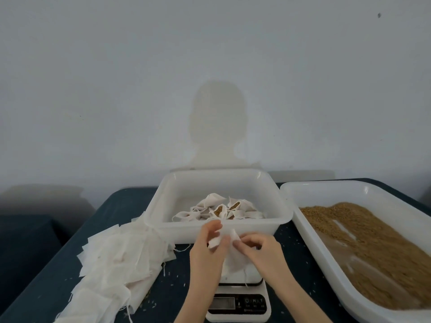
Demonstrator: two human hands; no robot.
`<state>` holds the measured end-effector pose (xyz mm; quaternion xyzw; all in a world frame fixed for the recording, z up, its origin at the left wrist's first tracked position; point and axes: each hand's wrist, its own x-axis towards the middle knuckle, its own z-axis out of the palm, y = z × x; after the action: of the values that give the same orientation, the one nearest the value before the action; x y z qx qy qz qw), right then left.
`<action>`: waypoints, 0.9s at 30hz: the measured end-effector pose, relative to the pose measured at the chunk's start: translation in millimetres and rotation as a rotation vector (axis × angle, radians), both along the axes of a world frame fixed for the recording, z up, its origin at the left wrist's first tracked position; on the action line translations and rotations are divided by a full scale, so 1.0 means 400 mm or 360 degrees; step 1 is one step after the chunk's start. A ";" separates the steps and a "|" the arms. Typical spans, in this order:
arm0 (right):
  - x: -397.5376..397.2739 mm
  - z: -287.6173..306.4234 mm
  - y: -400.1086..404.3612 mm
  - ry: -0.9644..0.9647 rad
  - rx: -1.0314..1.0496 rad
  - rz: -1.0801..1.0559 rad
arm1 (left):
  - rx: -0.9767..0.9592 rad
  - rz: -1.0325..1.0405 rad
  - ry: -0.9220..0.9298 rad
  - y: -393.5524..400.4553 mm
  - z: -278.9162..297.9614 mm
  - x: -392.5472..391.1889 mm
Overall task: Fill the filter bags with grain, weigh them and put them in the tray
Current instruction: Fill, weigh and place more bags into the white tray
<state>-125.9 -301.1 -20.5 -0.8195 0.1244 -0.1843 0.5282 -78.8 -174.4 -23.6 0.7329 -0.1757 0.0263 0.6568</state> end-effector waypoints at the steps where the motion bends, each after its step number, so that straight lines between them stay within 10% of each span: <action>1: 0.000 0.001 -0.007 0.0021 0.0046 -0.0010 | 0.0115 -0.0044 -0.0144 0.003 0.006 -0.004; 7: 0.008 0.008 -0.025 0.0025 0.0201 -0.0148 | 0.0734 -0.0700 -0.0388 0.001 0.003 -0.003; 27: -0.029 0.042 -0.095 0.0426 0.0469 0.0648 | 0.1268 -0.0468 -0.1659 0.005 0.068 0.069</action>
<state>-137.6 -339.1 -3.7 -0.7591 0.0514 0.0556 0.6466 -51.4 -172.4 3.7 0.7790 -0.5642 0.2202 0.1622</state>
